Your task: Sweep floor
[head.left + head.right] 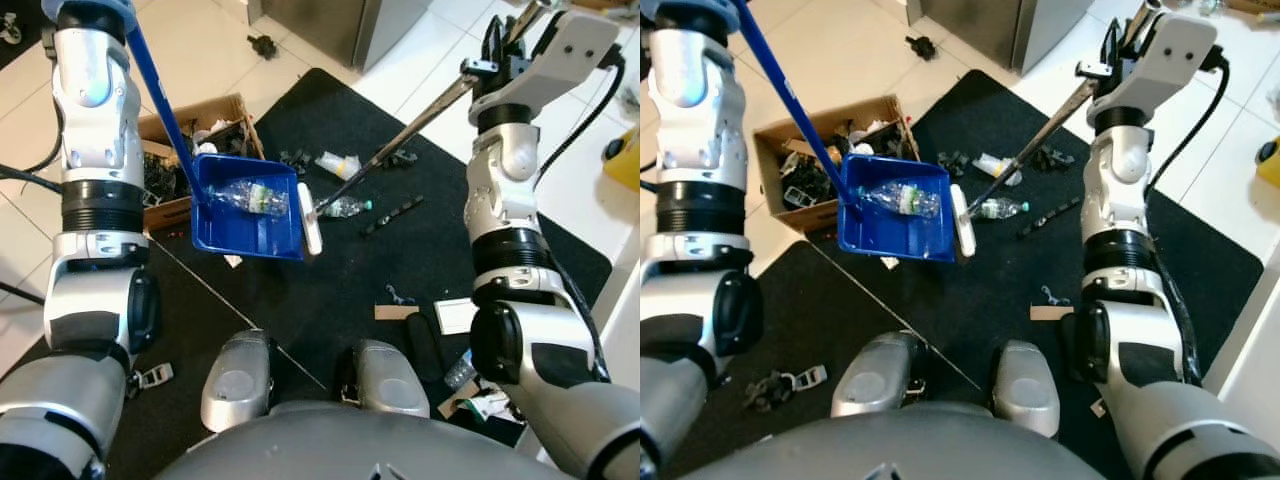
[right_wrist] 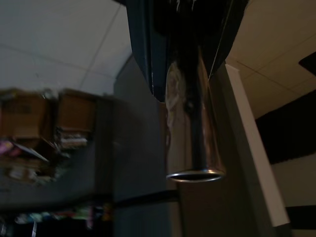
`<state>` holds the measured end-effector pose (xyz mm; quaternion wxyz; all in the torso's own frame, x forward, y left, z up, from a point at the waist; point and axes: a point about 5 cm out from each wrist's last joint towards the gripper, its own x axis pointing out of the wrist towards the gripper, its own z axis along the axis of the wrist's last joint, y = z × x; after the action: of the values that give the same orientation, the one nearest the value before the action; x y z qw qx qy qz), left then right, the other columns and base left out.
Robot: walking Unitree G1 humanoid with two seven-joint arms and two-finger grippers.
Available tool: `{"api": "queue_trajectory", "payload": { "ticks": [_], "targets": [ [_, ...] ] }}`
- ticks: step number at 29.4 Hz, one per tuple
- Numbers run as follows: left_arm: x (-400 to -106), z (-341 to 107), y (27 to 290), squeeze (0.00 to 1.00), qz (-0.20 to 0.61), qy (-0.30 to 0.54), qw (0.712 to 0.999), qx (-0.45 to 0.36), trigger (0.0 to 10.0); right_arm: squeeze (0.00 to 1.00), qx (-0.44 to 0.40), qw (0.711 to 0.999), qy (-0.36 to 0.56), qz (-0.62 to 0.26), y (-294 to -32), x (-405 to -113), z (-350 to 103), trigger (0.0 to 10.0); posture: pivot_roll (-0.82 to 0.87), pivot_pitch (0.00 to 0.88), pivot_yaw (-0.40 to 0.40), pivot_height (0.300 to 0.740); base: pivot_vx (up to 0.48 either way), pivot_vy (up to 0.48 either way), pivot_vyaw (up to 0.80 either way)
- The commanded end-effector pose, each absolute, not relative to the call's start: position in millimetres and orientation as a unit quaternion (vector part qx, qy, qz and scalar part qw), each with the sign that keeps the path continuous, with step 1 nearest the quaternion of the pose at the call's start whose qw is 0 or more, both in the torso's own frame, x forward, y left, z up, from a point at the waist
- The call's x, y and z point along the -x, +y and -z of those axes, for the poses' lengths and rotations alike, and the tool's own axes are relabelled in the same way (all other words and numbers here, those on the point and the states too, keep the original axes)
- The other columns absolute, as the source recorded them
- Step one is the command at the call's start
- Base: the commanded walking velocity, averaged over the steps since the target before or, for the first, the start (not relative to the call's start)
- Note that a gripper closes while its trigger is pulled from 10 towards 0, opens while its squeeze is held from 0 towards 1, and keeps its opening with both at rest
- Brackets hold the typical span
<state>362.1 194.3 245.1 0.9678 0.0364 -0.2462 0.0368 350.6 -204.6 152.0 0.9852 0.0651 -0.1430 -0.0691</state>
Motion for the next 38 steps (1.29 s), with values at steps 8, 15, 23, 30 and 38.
{"api": "queue_trajectory", "payload": {
  "ticks": [8, 15, 23, 30, 38],
  "targets": [
    [-359.4, -251.6, 197.8, 0.0, -0.044, -0.262, 0.963, -0.037, 10.0, 0.0, -0.08, 0.982, -0.157, 0.062, -196.9, -353.2, -157.8, 10.0, 0.15, 0.0, -0.009, 0.74, 0.163, 0.0, 0.0],
    [-359.3, -250.9, 197.8, 0.0, -0.045, -0.259, 0.964, -0.035, 10.0, 0.0, -0.081, 0.983, -0.155, 0.062, -197.1, -353.1, -157.0, 10.0, 0.15, 0.0, -0.009, 0.74, 0.0, 0.0, 0.0],
    [-359.0, -250.6, 197.9, 0.0, -0.046, -0.259, 0.964, -0.034, 10.0, 0.0, -0.082, 0.983, -0.154, 0.062, -196.2, -352.8, -155.8, 10.0, 0.15, 0.0, -0.009, 0.74, 0.0, 0.0, 0.0],
    [-358.8, -251.6, 197.6, 0.0, -0.046, -0.263, 0.963, -0.031, 10.0, 0.0, -0.082, 0.983, -0.153, 0.061, -196.0, -353.5, -155.8, 10.0, 0.15, 0.0, -0.011, 0.74, 0.0, 0.0, 0.0],
    [-358.5, -251.5, 196.8, 0.0, -0.045, -0.263, 0.963, -0.028, 10.0, 0.0, -0.082, 0.983, -0.152, 0.061, -196.0, -353.8, -155.5, 10.0, 0.15, 0.0, -0.013, 0.74, 0.0, 0.0, 0.0]
  ]
}}
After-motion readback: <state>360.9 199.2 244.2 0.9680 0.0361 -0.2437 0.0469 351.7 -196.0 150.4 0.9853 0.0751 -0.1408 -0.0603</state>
